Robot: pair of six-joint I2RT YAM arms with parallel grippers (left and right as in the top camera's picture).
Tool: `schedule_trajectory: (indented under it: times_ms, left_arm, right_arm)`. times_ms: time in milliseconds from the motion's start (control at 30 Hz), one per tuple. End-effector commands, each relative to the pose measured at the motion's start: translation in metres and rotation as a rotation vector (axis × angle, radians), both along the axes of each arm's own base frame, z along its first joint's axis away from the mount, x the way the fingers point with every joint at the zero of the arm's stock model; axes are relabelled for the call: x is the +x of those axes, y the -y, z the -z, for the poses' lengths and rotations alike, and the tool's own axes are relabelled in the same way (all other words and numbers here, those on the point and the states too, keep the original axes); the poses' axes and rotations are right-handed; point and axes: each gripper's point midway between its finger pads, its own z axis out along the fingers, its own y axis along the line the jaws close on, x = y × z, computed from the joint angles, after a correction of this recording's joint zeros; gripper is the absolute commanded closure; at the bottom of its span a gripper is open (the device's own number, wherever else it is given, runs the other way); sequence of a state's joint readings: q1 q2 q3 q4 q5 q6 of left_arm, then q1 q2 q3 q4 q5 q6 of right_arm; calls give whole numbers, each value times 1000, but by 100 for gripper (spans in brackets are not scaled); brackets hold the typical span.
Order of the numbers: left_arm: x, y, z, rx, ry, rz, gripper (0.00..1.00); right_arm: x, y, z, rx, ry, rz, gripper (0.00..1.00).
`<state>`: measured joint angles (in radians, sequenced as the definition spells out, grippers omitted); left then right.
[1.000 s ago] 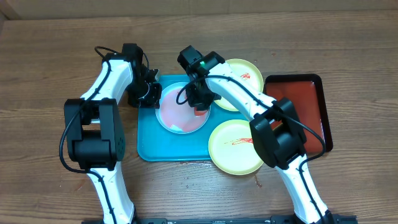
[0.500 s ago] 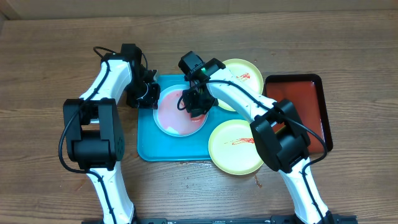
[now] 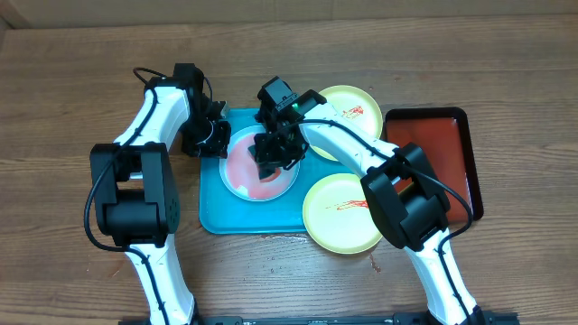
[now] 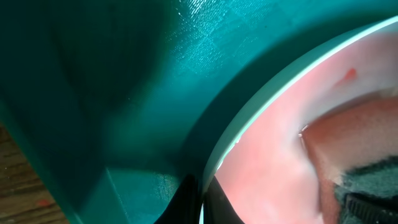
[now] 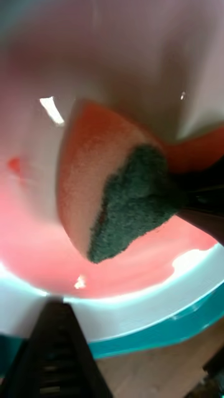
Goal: Clean dirty plates on tray and stack at the side
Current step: 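Keep scrubbing the white plate's surface with the sponge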
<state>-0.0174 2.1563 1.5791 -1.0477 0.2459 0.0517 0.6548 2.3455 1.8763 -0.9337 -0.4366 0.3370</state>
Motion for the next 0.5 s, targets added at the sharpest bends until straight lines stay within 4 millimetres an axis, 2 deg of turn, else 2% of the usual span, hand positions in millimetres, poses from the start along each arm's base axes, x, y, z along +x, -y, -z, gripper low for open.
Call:
schedule_trajectory:
  times_ms: [0, 100, 233, 333, 467]
  left_arm:
    - [9, 4, -13, -17, 45, -4, 96]
    - [9, 4, -13, -17, 45, -4, 96]
    - [9, 4, -13, -17, 45, -4, 96]
    - [9, 4, -13, -17, 46, -4, 96]
    - [9, 4, -13, -17, 46, -4, 96]
  right_arm:
    - [13, 11, 14, -54, 19, 62, 96]
    - [38, 29, 15, -148, 122, 110, 96]
    - [62, 40, 5, -221, 231, 151, 96]
    - [76, 38, -13, -222, 288, 168, 96]
    - [85, 32, -40, -196, 318, 176, 96]
